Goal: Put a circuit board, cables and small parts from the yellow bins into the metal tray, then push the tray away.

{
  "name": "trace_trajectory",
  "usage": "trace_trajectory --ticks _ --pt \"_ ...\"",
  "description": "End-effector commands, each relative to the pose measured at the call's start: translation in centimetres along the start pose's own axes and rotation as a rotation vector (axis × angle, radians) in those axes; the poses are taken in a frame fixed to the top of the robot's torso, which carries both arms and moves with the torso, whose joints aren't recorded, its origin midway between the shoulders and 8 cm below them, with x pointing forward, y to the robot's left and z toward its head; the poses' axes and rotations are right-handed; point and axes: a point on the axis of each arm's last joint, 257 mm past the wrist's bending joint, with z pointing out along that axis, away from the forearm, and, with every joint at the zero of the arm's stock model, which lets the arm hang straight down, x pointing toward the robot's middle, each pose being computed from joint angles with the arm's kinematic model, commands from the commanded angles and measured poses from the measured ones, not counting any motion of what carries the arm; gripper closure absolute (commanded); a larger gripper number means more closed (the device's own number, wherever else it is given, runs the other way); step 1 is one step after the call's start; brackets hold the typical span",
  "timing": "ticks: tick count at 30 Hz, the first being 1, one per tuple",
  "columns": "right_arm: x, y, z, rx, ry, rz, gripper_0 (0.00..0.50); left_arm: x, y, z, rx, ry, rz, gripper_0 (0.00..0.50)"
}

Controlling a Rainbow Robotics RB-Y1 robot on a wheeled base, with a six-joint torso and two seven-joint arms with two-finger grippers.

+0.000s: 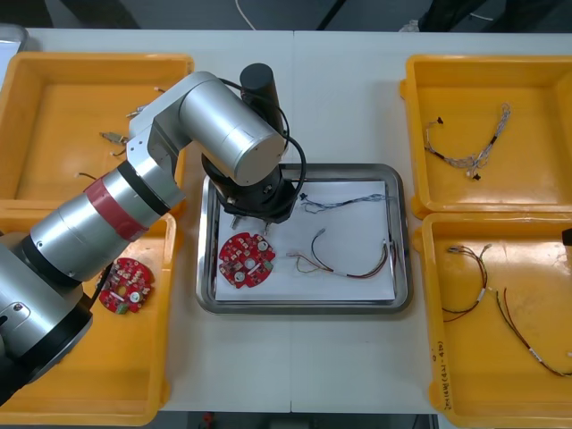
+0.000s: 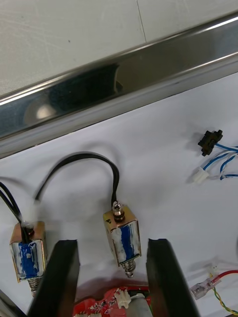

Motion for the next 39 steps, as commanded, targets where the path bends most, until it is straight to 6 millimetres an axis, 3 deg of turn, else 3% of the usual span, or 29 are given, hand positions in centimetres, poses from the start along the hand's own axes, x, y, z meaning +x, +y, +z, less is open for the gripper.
trace_trajectory --ticks 1,7,13,22,27,34,39 --pt "-0.3 -1.5 -1.6 0.043 -0.029 0.006 0.0 -2.0 -2.4 -1.5 0.015 -0.054 0.038 0.0" --pt "-0.3 -1.6 -1.6 0.047 -0.029 0.013 0.0 -2.4 -2.7 -2.8 0.027 -0.064 0.02 0.0" --pt "-0.3 -1.8 -1.6 0.058 -0.029 0.013 0.0 -2.5 -1.1 -4.5 0.006 -0.051 -0.012 0.0" --pt "-0.4 -1.2 -1.7 0.055 -0.03 -0.013 0.0 -3.2 3.0 -9.4 -0.027 -0.073 -0.075 0.0" --pt "-0.5 -0.5 -1.9 0.043 -0.037 -0.043 0.0 -2.6 5.5 -12.0 -0.028 -0.055 -0.103 0.0" --pt "-0.5 1.0 -2.0 0.031 -0.042 -0.087 0.0 -3.5 8.9 -15.7 -0.015 -0.141 -0.131 0.0" --pt "-0.4 2.2 -2.0 0.034 -0.03 -0.156 0.0 -2.2 12.1 -16.7 -0.038 -0.174 -0.153 0.0"
